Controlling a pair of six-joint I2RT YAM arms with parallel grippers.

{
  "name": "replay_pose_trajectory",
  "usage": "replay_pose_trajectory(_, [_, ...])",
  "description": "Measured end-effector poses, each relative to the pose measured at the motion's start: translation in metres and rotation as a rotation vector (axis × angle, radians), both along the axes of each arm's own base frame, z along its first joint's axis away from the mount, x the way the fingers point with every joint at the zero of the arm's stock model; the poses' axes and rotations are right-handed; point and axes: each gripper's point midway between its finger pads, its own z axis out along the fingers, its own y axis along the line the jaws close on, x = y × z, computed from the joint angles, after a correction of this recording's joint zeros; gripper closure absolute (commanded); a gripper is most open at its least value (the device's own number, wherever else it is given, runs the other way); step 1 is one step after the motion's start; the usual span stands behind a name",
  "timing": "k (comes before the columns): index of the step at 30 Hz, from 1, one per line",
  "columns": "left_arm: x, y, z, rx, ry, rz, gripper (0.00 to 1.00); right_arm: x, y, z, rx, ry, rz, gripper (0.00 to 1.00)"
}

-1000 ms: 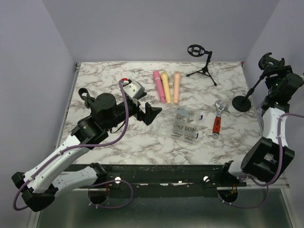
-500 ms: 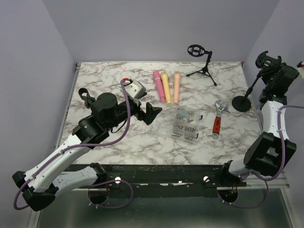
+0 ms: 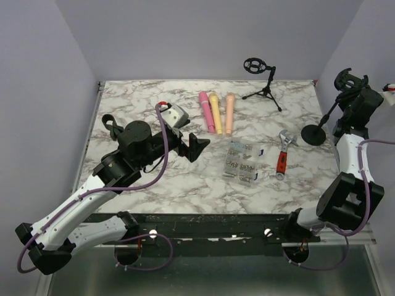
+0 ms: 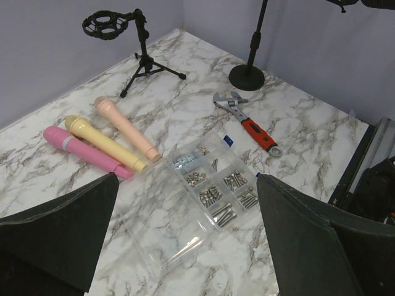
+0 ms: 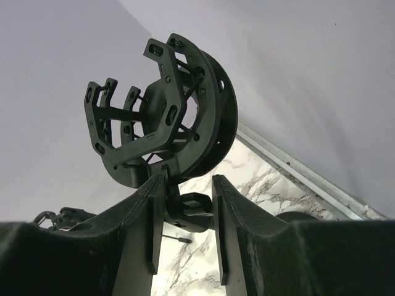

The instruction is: Remove the microphone from the stand

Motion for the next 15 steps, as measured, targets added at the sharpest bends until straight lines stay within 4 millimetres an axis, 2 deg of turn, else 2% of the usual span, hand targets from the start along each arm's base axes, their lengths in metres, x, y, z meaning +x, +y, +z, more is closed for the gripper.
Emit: replay_pose_trajectory(15, [-0.0015, 0.0016, 0.0026, -0.006, -0.005, 0.000, 0.01, -0.0026, -0.0008, -0.0073, -0.050, -0.054, -0.050, 0.59])
